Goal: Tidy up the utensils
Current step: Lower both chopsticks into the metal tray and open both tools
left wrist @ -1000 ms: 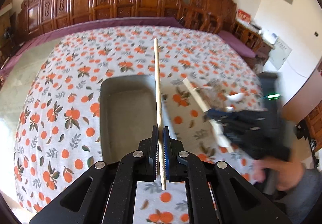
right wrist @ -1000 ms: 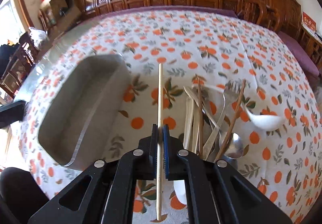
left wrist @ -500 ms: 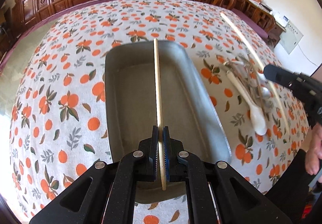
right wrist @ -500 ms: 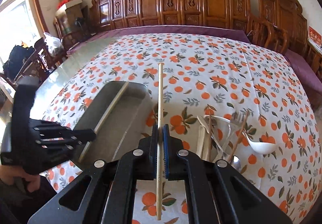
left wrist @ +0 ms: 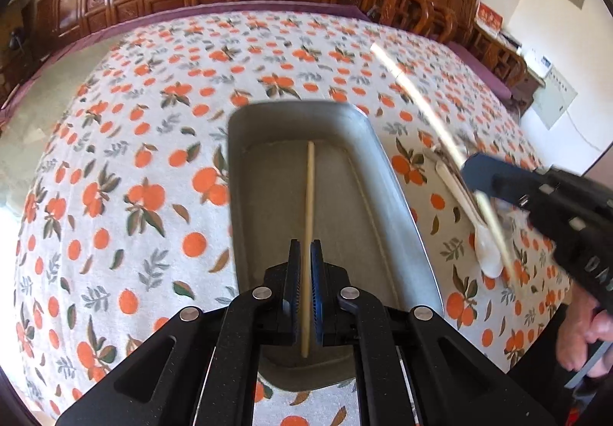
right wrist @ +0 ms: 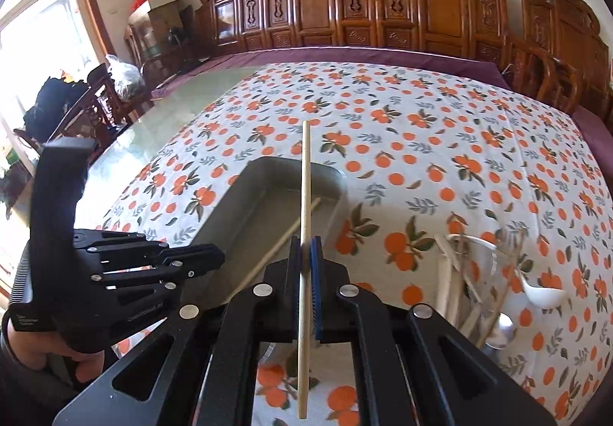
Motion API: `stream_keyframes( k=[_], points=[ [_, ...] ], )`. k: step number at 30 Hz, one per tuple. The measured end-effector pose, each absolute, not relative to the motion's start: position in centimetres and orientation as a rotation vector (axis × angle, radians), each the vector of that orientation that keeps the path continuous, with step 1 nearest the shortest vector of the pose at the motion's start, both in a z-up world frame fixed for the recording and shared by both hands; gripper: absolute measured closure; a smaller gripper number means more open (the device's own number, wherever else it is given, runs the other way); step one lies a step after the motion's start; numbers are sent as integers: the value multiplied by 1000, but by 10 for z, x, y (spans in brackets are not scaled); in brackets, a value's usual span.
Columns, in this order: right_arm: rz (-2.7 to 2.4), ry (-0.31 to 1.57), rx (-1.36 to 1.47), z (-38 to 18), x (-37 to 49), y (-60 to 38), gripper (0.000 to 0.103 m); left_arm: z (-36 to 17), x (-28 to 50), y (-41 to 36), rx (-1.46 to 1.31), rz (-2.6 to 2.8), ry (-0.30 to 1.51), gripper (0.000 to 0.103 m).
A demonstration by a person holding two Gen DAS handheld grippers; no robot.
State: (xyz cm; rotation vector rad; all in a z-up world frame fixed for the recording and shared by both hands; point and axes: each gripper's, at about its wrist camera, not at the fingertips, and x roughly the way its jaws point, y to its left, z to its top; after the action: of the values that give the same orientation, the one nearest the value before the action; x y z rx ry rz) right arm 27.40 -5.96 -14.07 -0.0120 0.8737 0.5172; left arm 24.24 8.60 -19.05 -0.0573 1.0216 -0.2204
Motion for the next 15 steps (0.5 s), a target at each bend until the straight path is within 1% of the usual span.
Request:
stream_keyframes(
  k=[7,15],
  points=[
    [549,906,-19,-152,282,-28,97,-177,239,114,-109,-164,963,99],
    [560,956,-17,-175,294,-2,97,-173,239,136,-128,-108,940,99]
  ],
)
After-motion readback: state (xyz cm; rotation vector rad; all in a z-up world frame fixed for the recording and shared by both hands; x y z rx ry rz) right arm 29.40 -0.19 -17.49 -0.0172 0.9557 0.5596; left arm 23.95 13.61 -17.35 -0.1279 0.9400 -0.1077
